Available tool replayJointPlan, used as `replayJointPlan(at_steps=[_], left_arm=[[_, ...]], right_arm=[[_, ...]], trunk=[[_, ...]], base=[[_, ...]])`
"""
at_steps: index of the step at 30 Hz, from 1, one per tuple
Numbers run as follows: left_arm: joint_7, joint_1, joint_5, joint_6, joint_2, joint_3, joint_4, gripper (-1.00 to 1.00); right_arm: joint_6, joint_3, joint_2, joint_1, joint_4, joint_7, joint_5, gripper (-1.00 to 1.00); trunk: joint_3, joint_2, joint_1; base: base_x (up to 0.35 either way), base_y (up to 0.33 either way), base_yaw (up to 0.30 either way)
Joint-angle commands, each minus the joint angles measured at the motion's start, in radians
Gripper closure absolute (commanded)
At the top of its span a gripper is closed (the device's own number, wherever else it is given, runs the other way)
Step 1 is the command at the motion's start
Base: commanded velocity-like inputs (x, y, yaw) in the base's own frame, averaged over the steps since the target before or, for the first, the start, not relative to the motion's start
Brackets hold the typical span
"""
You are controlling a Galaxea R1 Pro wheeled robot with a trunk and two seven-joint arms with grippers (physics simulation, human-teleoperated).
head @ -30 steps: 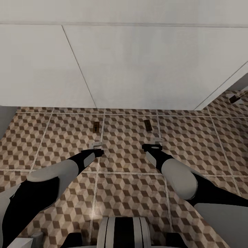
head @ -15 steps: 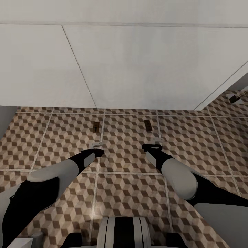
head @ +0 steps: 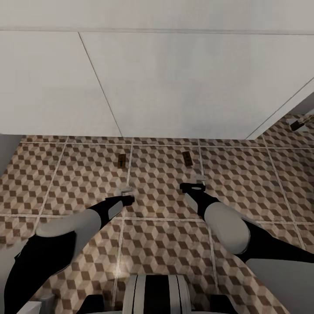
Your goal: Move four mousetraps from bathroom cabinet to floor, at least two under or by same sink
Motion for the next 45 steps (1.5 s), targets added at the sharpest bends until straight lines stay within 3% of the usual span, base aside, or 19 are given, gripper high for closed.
replayJointPlan(at_steps=[1,6,12,45], left_arm=[[0.006,0.006,0.005,-0.006,0.000,-0.007,-0.006,-1.00],[0.007,0.036,0.003,-0.076,-0.001,-0.007,-0.018,-1.00],[0.008,0.051,0.002,-0.110,-0.001,-0.008,-0.022,-1.00],[0.011,0.091,0.004,-0.123,0.002,-0.008,-0.025,-1.00]], right_arm=[[0.000,-0.008,0.001,0.001,0.000,-0.003,0.011,-1.00],[-0.013,-0.008,0.001,0.009,0.000,-0.002,0.011,-1.00],[-0.017,-0.007,0.001,0.021,0.001,-0.001,0.012,-1.00],[-0.066,-0.005,0.001,0.063,0.001,0.003,0.027,-1.00]], trunk=[[0.000,0.000,0.000],[0.000,0.000,0.000],[0.000,0.000,0.000],[-0.004,0.000,0.000]], base=[[0.000,0.000,0.000],[0.000,0.000,0.000],[0.000,0.000,0.000],[0.000,0.000,0.000]])
